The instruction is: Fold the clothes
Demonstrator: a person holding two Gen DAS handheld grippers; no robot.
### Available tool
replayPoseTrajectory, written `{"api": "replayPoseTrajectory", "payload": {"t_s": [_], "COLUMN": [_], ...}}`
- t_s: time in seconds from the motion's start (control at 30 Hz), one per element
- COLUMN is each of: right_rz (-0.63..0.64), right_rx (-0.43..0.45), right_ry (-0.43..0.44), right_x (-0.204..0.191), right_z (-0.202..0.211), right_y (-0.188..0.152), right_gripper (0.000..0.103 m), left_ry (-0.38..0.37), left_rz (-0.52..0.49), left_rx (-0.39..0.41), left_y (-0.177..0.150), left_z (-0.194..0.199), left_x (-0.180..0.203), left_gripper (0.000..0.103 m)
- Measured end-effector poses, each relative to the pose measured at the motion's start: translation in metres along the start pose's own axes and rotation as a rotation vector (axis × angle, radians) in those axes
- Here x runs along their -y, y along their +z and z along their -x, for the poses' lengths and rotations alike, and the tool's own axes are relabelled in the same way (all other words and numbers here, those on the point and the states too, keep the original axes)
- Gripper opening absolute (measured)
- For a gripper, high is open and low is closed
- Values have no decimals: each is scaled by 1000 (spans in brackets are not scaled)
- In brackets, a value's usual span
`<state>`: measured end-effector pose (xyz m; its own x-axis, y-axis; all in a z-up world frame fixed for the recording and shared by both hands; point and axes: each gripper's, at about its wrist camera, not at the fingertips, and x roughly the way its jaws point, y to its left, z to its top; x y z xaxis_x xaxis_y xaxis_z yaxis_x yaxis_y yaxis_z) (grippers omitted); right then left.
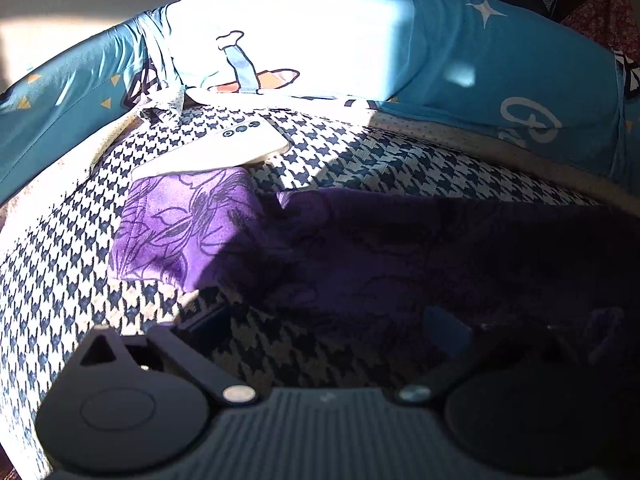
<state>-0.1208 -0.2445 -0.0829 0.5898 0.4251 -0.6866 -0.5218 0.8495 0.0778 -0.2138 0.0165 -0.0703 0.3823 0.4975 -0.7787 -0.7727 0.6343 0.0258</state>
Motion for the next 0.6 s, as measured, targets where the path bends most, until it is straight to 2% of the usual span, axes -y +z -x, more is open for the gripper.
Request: {"api": "replayPoseTrajectory", "payload": {"t_s": [0.07,0.17,0.23,0.3,0.37,0.5,0.6], "right_rz": [-7,-9,4,40,81,93,96], "right_rx": [13,-12,-36,-38,-37,-27,-21], "right_ry": [-18,-18,-8,-12,-18,-31,-40], "right_x": [-7,-21,-31,-39,-47,-48,-50], "right_z": [4,4,3,2,0,-2,-3], "right_y": [-8,-19,-25,-29,-32,-39,-41], "right_gripper": [57,57,58,67,71,73,73], "left_ry": [3,13,22,26,33,72,80], "left_rz": [22,44,56,78,109,175,210], "left_rx": [-4,-5,-4,-9,-20,1,7], "left_y": [1,2,2,2,1,4,5], "left_z": [-2,-4,-5,-7,-10,-8,-11], "left_x": [-9,-20,-26,-32,-39,-55,-64], "left_gripper": [103,101,96,93,92,85,85]}}
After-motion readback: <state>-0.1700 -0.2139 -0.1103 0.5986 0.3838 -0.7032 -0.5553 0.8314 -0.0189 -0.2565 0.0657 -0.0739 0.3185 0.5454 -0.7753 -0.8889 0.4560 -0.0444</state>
